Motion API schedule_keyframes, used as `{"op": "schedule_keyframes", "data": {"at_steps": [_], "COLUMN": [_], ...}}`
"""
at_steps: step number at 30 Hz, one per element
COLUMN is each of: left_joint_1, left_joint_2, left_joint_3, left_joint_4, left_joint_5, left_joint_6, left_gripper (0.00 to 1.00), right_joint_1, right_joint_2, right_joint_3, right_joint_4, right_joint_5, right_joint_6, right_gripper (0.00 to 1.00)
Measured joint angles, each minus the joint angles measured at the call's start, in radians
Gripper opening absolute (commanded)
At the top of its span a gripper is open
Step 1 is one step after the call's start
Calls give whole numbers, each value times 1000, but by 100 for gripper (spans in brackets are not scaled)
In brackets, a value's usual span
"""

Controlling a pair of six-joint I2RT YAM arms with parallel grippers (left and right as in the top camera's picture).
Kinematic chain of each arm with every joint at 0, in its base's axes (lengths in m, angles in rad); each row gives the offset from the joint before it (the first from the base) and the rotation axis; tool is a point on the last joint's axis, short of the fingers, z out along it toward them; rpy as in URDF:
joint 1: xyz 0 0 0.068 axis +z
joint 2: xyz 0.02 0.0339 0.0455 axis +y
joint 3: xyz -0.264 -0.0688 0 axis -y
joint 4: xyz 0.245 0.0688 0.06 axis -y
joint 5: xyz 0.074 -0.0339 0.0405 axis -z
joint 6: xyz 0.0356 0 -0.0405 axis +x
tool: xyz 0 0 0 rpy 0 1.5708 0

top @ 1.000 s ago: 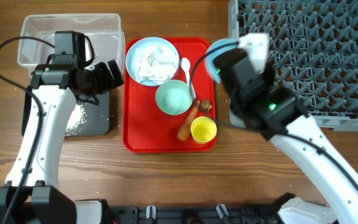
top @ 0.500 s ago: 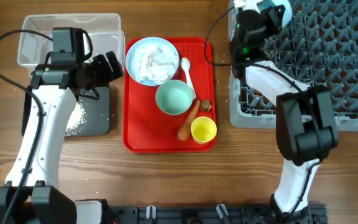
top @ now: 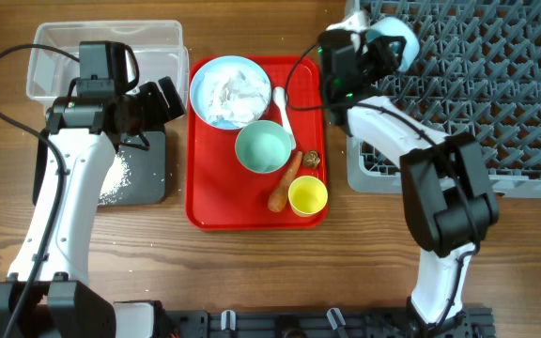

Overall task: Sort waste into correct bins and load items into the dishwasher rack
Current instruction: 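Grasp the light-blue bowl with the right gripper and carry it to the rack, then place the light-blue bowl upside down in the dish rack, right gripper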

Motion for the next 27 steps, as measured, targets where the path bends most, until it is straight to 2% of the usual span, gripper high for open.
{"op": "schedule_keyframes", "data": {"at_steps": [1, 8, 11, 14, 16, 19, 24, 27], "left_joint_1": [0, 0, 0, 0, -1, -55, -248, -322], "left_joint_2": [0, 0, 0, 0, 0, 0, 0, 0], "left_joint_3": [0, 0, 0, 0, 0, 0, 0, 0], "left_joint_4": [0, 0, 0, -3, -3, 4, 48, 48], "left_joint_5": [0, 0, 0, 0, 1, 10, -3, -39], "left_joint_6": [0, 0, 0, 1, 26, 152, 255, 269], "left_gripper": [100, 100, 100, 99, 98, 98, 97, 94], "right_joint_1": [23, 51, 51, 51, 51, 52, 43, -40], "right_joint_2": [0, -5, -91, -295, -428, -502, -504, -550], "right_joint_3": [-1, -1, -2, 1, 2, 5, 3, -1], "right_joint_4": [-32, -64, -79, -262, -399, -580, -620, -577], "right_joint_5": [-11, -31, -97, -276, -514, -850, -1116, -1213], "right_joint_6": [48, 214, 266, 384, 496, 656, 804, 888], "right_gripper": [100, 100, 100, 100, 100, 100, 100, 100]}}
